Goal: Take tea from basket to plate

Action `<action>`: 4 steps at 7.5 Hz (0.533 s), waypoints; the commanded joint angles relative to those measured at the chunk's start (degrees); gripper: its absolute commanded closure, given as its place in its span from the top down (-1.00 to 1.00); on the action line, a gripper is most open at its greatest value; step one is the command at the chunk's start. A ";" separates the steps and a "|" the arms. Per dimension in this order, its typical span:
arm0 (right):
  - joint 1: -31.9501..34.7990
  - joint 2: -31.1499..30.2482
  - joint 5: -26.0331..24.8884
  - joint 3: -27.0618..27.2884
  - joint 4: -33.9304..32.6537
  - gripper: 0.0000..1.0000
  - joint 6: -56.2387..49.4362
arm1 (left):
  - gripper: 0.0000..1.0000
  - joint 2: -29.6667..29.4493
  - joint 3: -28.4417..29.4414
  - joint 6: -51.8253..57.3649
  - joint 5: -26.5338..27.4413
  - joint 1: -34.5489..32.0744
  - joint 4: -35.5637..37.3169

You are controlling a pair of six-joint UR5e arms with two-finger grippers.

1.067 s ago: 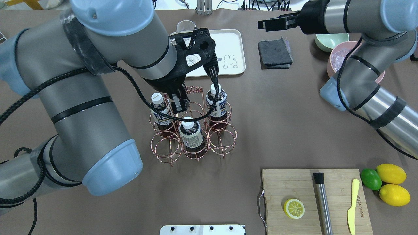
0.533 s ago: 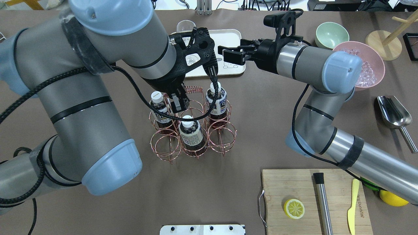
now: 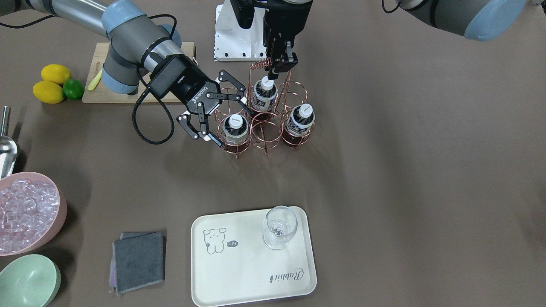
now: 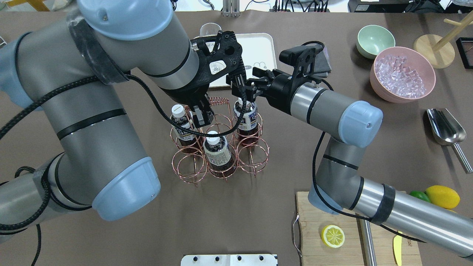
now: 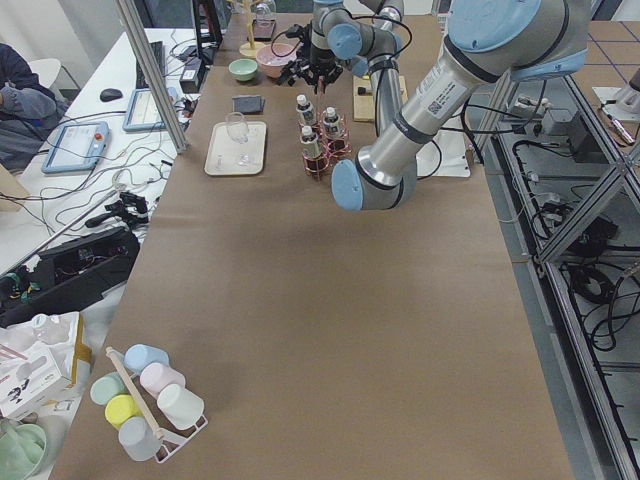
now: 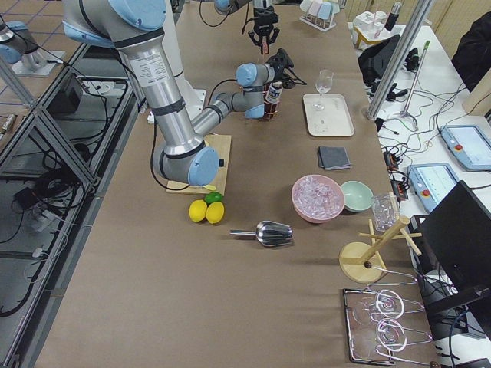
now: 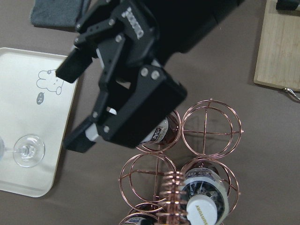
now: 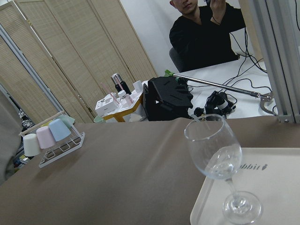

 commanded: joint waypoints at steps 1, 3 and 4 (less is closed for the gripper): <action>-5.39 -0.80 -4.87 0.06 -0.14 1.00 -0.05 | -1.00 0.09 -0.03 0.00 0.00 0.00 -0.08; -5.49 -1.68 -4.80 -0.03 -0.14 1.00 -0.41 | -1.00 0.09 0.05 0.09 0.00 0.00 -0.08; -5.40 -2.30 -4.71 0.14 -0.14 0.99 -0.49 | -1.00 0.09 0.05 0.09 0.00 0.08 -0.08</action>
